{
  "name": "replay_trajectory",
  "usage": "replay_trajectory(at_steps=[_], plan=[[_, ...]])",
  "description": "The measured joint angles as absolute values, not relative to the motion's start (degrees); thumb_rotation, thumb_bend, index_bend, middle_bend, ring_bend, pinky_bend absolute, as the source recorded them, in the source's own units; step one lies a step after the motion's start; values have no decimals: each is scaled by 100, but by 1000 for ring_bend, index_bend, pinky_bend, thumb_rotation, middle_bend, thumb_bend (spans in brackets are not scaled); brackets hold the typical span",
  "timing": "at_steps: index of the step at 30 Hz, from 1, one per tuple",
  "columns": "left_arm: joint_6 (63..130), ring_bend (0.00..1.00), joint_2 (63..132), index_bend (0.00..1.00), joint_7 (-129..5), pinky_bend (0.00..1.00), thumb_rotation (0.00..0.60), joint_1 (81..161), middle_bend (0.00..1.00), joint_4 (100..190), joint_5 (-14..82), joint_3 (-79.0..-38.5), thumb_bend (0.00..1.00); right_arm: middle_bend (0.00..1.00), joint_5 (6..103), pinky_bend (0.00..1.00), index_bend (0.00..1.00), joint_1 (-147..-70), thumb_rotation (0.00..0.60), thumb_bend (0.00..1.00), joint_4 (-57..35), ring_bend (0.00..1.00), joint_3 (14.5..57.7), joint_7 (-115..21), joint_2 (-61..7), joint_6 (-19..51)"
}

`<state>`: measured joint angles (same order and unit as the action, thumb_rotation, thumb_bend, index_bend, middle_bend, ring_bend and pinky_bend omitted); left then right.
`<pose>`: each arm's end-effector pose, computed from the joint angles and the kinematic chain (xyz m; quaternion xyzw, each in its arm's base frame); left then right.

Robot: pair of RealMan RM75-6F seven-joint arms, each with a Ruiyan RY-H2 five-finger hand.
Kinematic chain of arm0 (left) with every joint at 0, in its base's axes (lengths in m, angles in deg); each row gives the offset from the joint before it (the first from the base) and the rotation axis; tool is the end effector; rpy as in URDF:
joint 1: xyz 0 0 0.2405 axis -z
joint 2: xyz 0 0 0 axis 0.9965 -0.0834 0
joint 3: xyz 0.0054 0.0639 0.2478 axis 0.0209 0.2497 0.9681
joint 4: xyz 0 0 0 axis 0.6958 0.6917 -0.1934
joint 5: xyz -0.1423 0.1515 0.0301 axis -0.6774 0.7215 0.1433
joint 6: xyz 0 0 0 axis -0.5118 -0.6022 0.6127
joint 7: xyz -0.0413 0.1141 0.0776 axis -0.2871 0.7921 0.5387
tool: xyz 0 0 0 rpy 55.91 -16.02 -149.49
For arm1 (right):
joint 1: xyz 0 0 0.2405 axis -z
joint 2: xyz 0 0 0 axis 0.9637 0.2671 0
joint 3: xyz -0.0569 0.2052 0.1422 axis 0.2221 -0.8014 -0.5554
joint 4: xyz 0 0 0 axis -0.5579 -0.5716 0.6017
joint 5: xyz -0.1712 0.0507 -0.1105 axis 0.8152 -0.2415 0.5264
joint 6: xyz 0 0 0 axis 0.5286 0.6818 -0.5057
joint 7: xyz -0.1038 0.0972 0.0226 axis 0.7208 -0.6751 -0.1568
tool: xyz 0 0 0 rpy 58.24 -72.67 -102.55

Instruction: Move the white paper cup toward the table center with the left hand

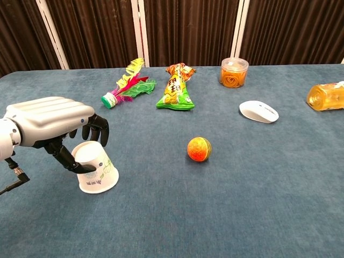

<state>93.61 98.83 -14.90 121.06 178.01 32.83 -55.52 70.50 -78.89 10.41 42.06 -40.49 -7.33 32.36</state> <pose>-0.1384 0.2646 -0.0101 -0.8034 -0.3118 -0.2839 0.4205 -0.3194 -0.1816 0.1551 0.5769 -0.4232 0.3387 0.6110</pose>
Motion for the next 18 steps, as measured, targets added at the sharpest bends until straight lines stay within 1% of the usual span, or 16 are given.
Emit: replay_trajectory(at_steps=[5, 9, 14, 18], plan=[[9433, 364, 9878, 392, -1599, 424, 600, 12168, 454, 17861, 3374, -5571, 260, 0, 7050, 27, 0, -7886, 600, 347, 1046, 0, 4209, -4043, -734, 3240], [9485, 364, 9875, 387, -1618, 424, 600, 12266, 449, 17948, 3417, -5679, 261, 0, 7049, 27, 0, -7885, 600, 346, 1051, 0, 4209, -4049, -732, 3241], [9521, 364, 9939, 385, -1527, 424, 600, 12519, 448, 18053, 3384, -5943, 260, 0, 7041, 27, 0, -7887, 600, 347, 1057, 0, 4210, -4089, -725, 3222], [9521, 364, 10137, 384, -1405, 424, 600, 12807, 446, 18028, 3329, -6187, 260, 0, 7006, 27, 0, -7899, 600, 346, 1068, 0, 4204, -4124, -718, 3176]])
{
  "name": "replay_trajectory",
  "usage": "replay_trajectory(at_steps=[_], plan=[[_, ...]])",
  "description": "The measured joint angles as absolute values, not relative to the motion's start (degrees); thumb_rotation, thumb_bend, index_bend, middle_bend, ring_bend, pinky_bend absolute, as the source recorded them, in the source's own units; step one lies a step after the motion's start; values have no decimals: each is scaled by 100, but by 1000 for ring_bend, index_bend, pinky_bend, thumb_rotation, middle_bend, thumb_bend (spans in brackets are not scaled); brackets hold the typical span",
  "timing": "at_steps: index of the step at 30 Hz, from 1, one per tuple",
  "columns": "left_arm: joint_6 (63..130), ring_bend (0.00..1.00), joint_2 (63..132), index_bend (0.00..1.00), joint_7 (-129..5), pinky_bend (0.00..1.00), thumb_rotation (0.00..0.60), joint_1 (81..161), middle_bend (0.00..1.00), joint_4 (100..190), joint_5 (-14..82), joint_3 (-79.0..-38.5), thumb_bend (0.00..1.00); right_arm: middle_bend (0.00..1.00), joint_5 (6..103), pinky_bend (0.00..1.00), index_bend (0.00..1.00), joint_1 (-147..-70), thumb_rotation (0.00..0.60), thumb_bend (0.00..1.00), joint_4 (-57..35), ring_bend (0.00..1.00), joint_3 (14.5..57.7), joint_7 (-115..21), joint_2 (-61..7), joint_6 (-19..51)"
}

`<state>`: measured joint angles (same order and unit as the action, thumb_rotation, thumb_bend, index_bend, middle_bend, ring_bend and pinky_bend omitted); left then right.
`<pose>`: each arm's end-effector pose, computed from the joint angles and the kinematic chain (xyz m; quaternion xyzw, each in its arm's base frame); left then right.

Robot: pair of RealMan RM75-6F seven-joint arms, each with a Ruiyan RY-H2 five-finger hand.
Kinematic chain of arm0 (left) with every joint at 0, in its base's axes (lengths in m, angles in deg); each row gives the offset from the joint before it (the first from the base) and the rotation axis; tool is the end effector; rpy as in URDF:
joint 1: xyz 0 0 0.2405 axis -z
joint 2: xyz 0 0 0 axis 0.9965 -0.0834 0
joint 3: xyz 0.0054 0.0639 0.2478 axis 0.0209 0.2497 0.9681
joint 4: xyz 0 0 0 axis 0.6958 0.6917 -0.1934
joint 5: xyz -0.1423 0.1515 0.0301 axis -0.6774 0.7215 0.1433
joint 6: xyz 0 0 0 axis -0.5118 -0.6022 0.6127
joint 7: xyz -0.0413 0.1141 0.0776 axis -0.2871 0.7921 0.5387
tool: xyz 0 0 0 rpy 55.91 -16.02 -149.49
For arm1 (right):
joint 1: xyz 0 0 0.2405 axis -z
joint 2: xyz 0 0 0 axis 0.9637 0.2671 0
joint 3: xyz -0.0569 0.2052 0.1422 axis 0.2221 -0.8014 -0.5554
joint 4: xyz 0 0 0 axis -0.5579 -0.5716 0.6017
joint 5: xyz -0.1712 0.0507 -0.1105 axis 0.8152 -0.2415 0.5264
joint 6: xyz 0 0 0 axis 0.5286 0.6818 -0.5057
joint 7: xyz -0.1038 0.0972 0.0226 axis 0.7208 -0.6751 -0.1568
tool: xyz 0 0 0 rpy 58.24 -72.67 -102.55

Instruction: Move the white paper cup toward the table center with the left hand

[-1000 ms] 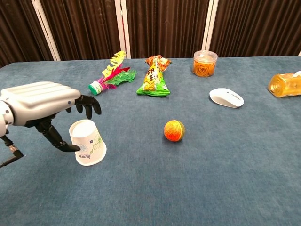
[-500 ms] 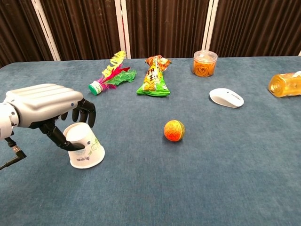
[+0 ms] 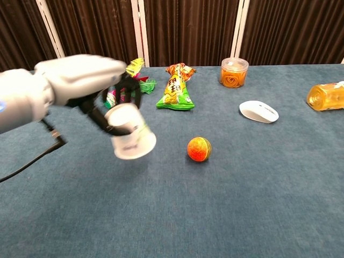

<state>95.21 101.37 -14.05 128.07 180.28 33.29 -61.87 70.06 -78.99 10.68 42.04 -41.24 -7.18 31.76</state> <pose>-0.0674 0.2868 -0.0014 -0.7899 -0.2702 -0.3737 0.4042 -0.3198 -0.1820 0.1544 0.5738 -0.4318 0.3398 0.6073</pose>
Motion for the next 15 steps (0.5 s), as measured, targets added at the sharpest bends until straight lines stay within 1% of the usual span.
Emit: replay_trajectory(at_steps=[8, 11, 15], plan=[[9408, 364, 10935, 384, -1272, 424, 600, 13500, 443, 17385, 3029, -6650, 260, 0, 6894, 27, 0, -7941, 600, 347, 1066, 0, 4159, -4242, -702, 3067], [9354, 362, 11248, 384, -1149, 423, 600, 13762, 442, 17106, 2872, -6737, 260, 0, 6880, 27, 0, -7944, 600, 347, 1072, 0, 4151, -4304, -682, 3050], [9330, 361, 11602, 386, -874, 423, 600, 14054, 441, 16716, 2770, -6730, 260, 0, 6912, 27, 0, -7934, 600, 347, 1093, 0, 4167, -4331, -657, 3063]])
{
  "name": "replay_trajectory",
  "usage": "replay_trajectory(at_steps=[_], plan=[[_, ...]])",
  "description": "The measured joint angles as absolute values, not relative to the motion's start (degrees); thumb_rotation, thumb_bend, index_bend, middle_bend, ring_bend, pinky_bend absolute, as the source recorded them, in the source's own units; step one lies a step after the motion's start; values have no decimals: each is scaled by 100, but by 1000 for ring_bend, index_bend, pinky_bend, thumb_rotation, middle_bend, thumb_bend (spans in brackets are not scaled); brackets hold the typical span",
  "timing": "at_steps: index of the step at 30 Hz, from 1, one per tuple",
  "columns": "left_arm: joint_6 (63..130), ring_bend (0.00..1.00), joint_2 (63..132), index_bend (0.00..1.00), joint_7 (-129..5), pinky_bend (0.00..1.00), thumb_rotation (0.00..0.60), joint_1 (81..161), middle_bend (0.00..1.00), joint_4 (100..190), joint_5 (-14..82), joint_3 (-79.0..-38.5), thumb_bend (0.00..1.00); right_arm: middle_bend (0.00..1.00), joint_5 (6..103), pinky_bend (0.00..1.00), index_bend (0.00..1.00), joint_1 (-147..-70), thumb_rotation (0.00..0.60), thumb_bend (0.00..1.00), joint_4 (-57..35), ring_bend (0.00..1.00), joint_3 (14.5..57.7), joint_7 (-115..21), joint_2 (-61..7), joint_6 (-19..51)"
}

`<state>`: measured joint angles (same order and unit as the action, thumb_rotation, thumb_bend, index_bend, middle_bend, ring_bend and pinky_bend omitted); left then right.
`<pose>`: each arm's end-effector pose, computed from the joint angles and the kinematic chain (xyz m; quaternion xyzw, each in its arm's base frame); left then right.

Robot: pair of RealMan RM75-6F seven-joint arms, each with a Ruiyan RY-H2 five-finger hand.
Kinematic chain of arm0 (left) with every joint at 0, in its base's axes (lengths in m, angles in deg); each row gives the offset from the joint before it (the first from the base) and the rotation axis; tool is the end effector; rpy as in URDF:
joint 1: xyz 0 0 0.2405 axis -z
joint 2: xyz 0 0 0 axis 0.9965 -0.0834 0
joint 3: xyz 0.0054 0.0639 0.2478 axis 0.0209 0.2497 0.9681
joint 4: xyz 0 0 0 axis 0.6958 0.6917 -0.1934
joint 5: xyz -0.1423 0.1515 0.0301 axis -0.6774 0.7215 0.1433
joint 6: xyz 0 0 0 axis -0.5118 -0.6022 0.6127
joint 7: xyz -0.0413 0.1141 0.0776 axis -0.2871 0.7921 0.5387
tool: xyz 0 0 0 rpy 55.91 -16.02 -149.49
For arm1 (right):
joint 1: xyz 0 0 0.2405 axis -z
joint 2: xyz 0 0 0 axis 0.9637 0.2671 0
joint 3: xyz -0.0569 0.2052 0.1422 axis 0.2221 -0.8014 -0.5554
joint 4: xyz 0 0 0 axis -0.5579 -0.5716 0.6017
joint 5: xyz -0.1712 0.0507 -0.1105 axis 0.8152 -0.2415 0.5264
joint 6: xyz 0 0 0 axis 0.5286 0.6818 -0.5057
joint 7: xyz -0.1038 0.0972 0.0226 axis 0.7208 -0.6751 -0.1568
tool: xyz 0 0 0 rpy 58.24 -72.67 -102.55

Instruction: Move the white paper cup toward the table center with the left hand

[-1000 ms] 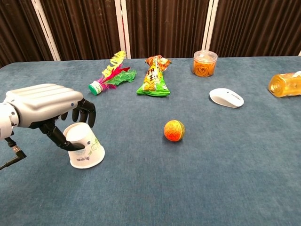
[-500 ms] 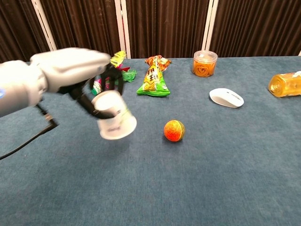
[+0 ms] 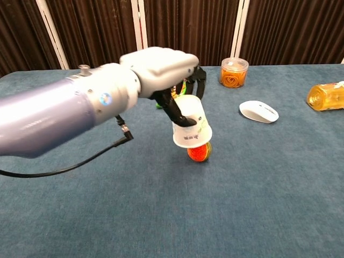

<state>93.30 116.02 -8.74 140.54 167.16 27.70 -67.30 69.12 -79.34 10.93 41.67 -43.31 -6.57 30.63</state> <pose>0.0065 0.3080 -0.0592 -0.8022 -0.2238 -0.3967 0.3860 -0.3212 -0.1848 0.1565 0.5654 -0.4463 0.3450 0.6017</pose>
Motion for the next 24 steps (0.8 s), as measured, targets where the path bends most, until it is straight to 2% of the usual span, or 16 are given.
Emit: replay_trajectory(at_steps=[7, 9, 12, 16, 24], plan=[[9314, 341, 12201, 366, -687, 420, 600, 14425, 411, 16121, 2525, -6698, 254, 0, 6900, 27, 0, -7932, 600, 347, 1086, 0, 4159, -4381, -647, 3063], [9313, 290, 12307, 327, -644, 395, 600, 14497, 341, 15972, 2436, -6689, 227, 0, 6897, 27, 0, -7931, 600, 347, 1086, 0, 4156, -4394, -641, 3065], [9299, 195, 12397, 236, -590, 296, 600, 14557, 213, 15875, 2237, -6685, 172, 0, 6899, 27, 0, -7928, 600, 347, 1084, 0, 4154, -4405, -636, 3075], [9369, 130, 12448, 173, -397, 216, 600, 14611, 127, 15896, 1933, -6667, 155, 0, 6886, 27, 0, -7926, 600, 347, 1085, 0, 4149, -4421, -628, 3074], [9783, 126, 12087, 159, -326, 213, 600, 14469, 114, 16512, 1951, -6545, 155, 0, 6896, 27, 0, -7920, 600, 347, 1088, 0, 4166, -4378, -625, 3080]])
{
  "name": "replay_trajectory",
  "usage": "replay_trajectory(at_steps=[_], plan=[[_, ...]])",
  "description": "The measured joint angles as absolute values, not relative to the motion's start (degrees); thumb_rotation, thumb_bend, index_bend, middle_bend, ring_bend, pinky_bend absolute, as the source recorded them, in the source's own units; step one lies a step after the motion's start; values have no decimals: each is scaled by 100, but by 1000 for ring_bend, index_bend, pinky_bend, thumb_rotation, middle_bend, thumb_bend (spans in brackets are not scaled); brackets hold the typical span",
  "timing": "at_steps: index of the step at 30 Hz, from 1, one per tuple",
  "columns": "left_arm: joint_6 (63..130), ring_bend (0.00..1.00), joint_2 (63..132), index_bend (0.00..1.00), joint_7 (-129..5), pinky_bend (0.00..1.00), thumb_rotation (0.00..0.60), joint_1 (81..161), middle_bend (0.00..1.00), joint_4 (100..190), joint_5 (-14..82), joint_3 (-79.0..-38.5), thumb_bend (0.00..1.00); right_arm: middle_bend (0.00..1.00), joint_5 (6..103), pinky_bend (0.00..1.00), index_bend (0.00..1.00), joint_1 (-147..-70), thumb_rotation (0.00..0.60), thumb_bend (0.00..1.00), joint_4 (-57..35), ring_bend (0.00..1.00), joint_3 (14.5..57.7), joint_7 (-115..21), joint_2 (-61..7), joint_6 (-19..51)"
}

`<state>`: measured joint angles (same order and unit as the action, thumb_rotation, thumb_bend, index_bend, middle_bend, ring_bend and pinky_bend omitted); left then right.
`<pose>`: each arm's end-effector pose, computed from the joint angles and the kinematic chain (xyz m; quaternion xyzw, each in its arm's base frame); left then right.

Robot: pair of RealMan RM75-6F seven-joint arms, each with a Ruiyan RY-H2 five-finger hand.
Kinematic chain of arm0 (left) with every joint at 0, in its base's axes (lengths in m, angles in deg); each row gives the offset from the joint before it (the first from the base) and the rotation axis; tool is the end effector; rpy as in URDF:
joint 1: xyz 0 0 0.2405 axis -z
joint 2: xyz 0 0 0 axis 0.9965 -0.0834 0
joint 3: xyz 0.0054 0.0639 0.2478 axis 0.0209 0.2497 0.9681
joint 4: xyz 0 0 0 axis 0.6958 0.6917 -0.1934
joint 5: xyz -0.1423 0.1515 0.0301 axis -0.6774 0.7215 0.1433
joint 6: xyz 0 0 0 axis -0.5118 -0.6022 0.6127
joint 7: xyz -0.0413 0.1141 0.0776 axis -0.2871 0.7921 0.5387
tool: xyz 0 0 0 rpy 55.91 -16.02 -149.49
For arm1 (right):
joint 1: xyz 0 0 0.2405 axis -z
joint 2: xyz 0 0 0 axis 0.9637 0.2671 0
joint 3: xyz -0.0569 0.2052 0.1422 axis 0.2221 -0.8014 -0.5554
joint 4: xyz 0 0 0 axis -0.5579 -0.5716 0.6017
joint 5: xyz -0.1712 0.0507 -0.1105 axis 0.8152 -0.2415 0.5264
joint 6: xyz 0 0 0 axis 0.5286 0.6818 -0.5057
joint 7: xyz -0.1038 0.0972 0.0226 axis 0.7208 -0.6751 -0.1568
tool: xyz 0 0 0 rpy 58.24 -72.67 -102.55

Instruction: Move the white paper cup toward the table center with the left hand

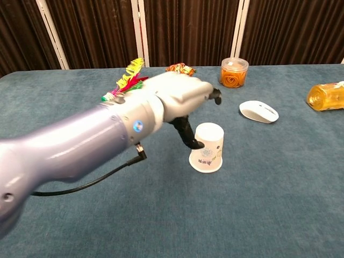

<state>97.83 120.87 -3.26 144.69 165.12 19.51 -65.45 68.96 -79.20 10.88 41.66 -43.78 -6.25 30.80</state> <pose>0.0122 0.2988 -0.0841 -0.8110 -0.2321 -0.3563 0.4019 -0.3225 -0.1841 0.1590 0.5625 -0.4470 0.3454 0.6037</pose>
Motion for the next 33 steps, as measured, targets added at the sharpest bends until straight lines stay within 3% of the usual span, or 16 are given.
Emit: replay_trajectory(at_steps=[10, 17, 24, 27, 33], plan=[[10671, 126, 10541, 151, -976, 214, 600, 13467, 120, 17912, 2720, -5885, 136, 0, 6852, 27, 0, -7908, 600, 347, 1112, 0, 4184, -4303, -598, 3059], [11157, 104, 8949, 113, -2392, 199, 600, 12487, 99, 18389, 4134, -4955, 120, 0, 6851, 27, 0, -7902, 600, 347, 1124, 0, 4188, -4161, -622, 3101], [11803, 3, 8081, 7, -3662, 53, 600, 11305, 0, 18111, 5261, -3968, 92, 0, 6948, 27, 0, -7886, 600, 347, 1104, 0, 4214, -4098, -639, 3179], [12088, 0, 7985, 0, -3934, 4, 600, 10902, 0, 17737, 5499, -3807, 76, 0, 6999, 27, 0, -7874, 600, 347, 1076, 0, 4229, -4097, -651, 3215], [12703, 0, 8035, 0, -4635, 0, 600, 10341, 0, 16783, 5893, -3764, 70, 0, 7019, 27, 0, -7887, 600, 347, 1066, 0, 4222, -4061, -679, 3220]])
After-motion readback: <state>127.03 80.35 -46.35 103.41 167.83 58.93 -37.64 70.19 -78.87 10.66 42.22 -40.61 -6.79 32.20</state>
